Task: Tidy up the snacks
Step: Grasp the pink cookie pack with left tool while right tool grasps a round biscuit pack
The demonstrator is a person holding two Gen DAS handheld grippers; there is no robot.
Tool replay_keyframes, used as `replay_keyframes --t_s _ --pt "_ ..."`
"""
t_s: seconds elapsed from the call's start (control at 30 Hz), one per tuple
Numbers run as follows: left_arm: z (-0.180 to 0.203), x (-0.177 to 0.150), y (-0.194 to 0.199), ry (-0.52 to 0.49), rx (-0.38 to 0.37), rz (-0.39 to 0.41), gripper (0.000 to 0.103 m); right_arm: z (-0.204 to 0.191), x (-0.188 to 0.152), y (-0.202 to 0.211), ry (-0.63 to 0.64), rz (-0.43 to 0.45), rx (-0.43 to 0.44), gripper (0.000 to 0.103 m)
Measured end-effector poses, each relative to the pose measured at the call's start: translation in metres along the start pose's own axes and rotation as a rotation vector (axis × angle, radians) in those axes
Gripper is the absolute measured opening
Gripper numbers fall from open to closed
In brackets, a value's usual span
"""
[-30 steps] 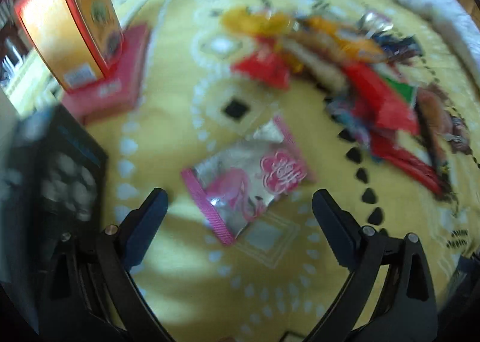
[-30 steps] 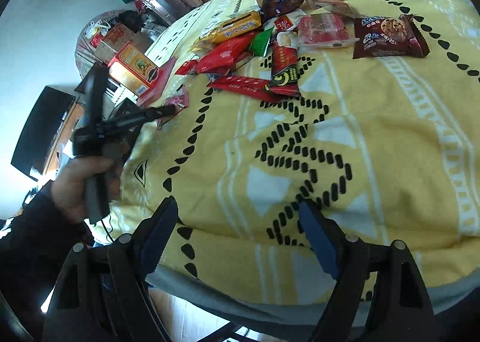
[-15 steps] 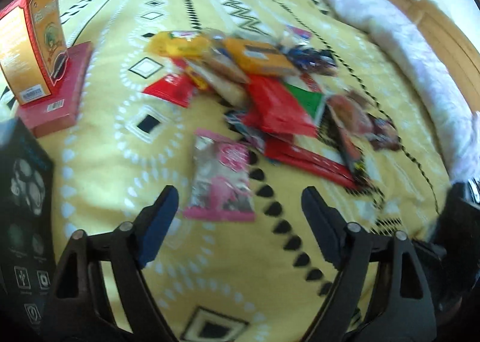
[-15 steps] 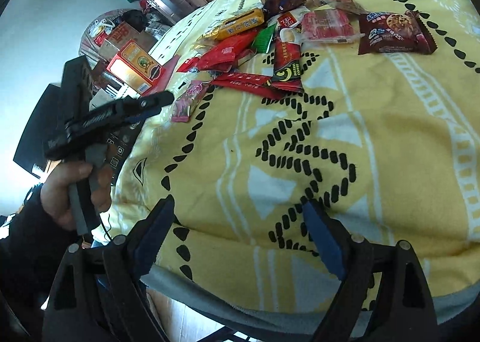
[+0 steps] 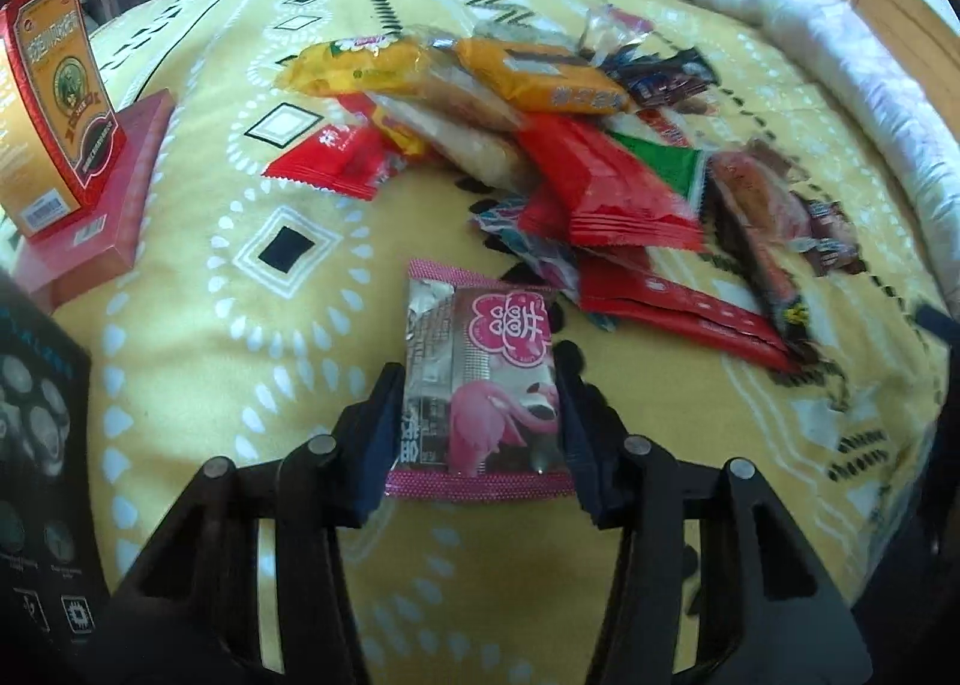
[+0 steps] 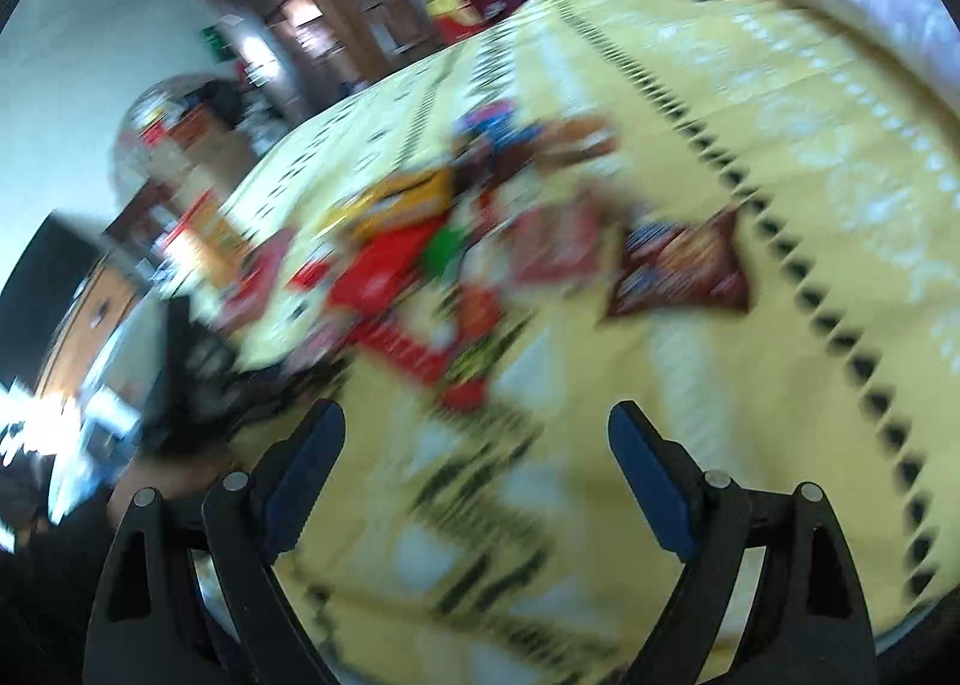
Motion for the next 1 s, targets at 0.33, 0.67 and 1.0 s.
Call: replay_keyframes --t_s 0.33,0.67,1.0 --pt "0.015 -0.012 0.019 0.002 -0.086 0.019 0.05 0.006 0.071 -0.019 0.15 0.002 -0.1 0.091" --pt "0.014 -0.013 0.014 0.054 -0.146 -0.007 0.05 0.049 0.123 -0.122 0.09 -0.165 -0.083 0.091" --pt "0.015 -0.011 0.007 0.073 -0.162 -0.015 0.05 0.07 0.115 -0.14 0.056 -0.16 -0.07 0.056"
Point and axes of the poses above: each gripper's, at about its wrist camera, not at the fingertips, and y roughly against the way its jaws point, z to its right, x to its top, the point moved 7 cm from there along -y, roughly the way its jaws point, and after that the axes turned 3 degrees about -y, right-handed, at the moved point
